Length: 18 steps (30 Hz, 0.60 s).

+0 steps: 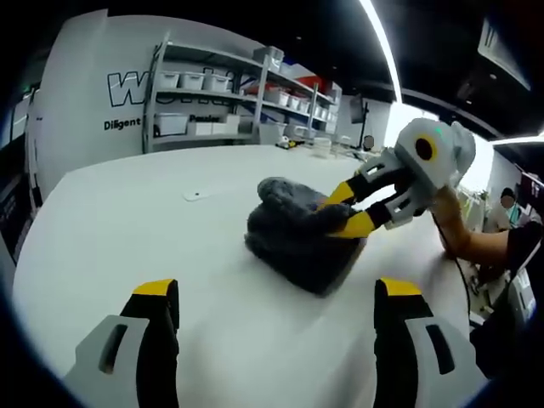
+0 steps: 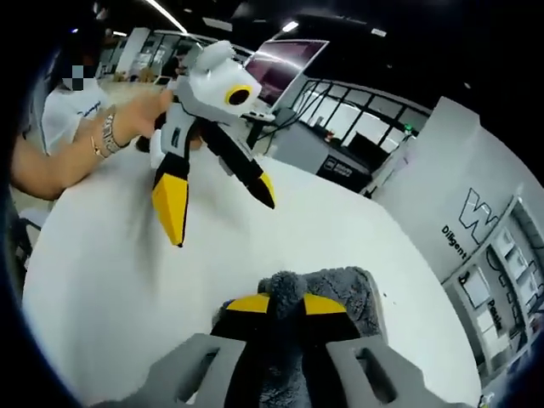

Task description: Open the folded towel by lifting each exposed corner and separating the folded layers until the towel lies flat within the target outline without major curled edges

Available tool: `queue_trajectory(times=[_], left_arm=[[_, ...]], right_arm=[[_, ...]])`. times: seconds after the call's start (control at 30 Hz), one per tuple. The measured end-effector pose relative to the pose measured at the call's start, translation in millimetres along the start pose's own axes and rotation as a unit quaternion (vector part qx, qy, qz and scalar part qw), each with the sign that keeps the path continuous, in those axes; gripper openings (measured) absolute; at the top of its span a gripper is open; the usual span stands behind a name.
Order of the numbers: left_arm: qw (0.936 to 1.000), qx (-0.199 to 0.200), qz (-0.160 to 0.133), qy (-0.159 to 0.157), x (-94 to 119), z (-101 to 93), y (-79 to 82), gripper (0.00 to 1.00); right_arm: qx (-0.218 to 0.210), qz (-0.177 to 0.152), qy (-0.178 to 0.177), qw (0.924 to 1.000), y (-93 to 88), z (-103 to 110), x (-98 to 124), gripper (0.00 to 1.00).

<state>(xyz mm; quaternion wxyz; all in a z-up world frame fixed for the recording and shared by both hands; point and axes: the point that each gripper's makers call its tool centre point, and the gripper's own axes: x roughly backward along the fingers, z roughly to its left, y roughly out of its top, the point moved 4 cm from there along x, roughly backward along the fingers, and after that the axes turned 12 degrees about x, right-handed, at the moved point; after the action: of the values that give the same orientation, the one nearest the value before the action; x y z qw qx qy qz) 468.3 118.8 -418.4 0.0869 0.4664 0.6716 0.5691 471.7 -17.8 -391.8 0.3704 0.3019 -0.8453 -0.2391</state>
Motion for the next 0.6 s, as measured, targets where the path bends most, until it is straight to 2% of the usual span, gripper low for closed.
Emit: queue_trajectory(times=[0.37, 0.6], left_arm=[[0.9999, -0.005, -0.009, 0.003, 2, -1.8, 3.9, 0.92], [0.9999, -0.005, -0.011, 0.0, 1, -2.9, 3.9, 0.92]], right_arm=[[-0.021, -0.018, -0.075, 0.9968, -1.8, -38, 37, 0.05], [-0.038, -0.028, -0.109, 0.9929, -8.8, -53, 64, 0.05]])
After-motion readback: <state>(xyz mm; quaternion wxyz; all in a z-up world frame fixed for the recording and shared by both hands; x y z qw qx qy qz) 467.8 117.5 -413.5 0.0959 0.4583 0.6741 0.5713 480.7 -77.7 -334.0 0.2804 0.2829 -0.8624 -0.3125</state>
